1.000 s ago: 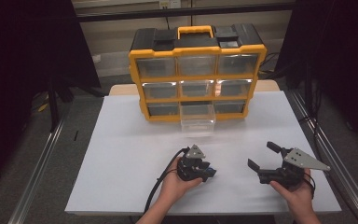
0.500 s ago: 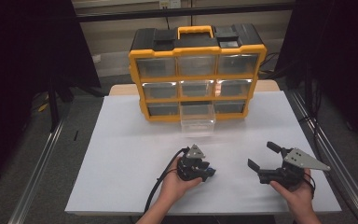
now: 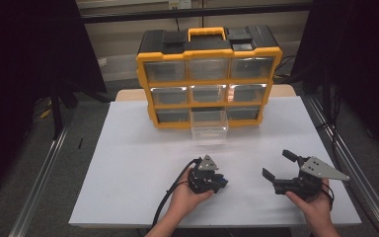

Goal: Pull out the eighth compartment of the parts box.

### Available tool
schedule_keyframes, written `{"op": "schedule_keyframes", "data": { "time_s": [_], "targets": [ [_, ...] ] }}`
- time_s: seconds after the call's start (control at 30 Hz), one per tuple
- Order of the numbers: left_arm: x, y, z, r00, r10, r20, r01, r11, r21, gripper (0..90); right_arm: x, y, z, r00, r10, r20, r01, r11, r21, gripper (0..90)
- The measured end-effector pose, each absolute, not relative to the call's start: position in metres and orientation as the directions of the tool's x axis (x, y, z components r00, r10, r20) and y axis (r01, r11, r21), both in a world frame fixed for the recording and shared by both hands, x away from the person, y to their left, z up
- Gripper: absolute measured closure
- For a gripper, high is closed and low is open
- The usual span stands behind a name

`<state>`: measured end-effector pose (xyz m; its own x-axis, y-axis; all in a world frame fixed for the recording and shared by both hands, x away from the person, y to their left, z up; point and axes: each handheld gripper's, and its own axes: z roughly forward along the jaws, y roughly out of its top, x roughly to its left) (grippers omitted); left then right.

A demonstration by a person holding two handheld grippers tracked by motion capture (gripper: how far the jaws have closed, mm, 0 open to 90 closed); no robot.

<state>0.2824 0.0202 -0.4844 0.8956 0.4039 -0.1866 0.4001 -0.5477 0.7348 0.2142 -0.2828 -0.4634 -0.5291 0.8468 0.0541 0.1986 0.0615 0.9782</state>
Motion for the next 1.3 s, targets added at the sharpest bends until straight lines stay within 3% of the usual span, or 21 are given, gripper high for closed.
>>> {"op": "schedule_keyframes", "data": {
  "time_s": [0.2,1.3],
  "targets": [
    [0.280,0.019,-0.485,0.899,0.381,-0.214,0.405,-0.545,0.734,81.9,0.214,-0.283,-0.463,-0.530,0.846,0.052,0.198,0.064,0.978,2.4],
    [0.297,0.037,-0.465,0.849,0.439,-0.295,0.494,-0.460,0.738,82.6,0.213,-0.284,-0.463,-0.529,0.847,0.049,0.201,0.069,0.977,2.0]
  ]
}}
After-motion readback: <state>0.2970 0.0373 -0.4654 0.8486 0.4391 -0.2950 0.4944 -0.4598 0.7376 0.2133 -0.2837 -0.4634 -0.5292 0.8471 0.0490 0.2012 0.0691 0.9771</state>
